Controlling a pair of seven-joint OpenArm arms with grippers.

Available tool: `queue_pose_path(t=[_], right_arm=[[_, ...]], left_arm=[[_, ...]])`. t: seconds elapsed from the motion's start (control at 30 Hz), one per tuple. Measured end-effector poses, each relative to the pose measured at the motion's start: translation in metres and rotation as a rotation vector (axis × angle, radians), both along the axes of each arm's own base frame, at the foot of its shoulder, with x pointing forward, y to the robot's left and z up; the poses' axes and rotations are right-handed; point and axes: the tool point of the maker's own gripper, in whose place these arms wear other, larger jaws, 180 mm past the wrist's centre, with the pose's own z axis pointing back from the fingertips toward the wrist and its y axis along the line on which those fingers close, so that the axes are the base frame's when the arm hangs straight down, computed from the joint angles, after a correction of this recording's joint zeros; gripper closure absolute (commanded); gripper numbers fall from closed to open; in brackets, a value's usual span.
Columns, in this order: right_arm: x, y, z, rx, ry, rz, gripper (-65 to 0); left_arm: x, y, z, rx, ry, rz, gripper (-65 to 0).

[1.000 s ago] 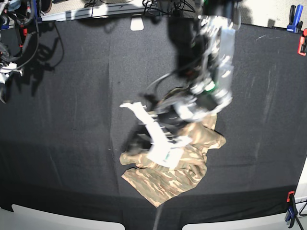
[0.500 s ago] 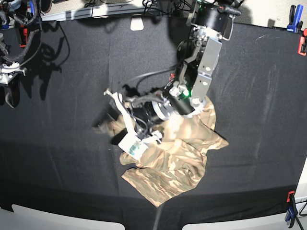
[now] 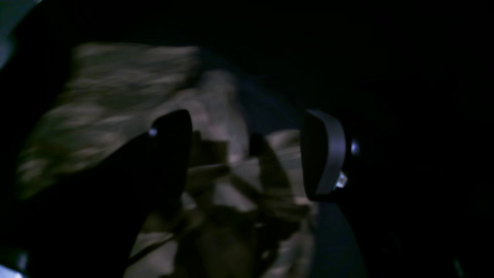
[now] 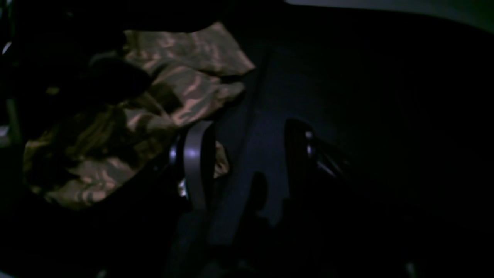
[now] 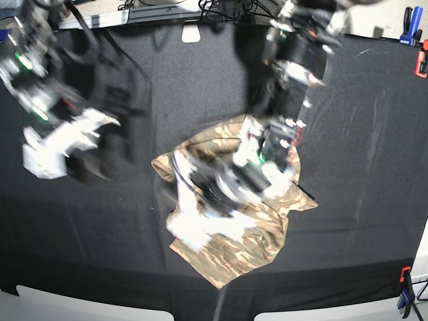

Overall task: Layout the t-shirt on the table in an organized manner, then fold the t-shirt properly
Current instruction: 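Lower both grippers onto opposite sides of the shirt and grasp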

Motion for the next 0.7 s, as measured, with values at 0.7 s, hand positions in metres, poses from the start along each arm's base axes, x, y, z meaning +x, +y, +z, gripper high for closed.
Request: queue_pose_path(t=[0.7], right_arm=[[0.046, 0.064, -0.097, -0.075, 0.238, 0.125, -28.0]], left_arm=[[0.011, 0.180, -0.061, 0.320, 0.113, 0.241, -41.3]])
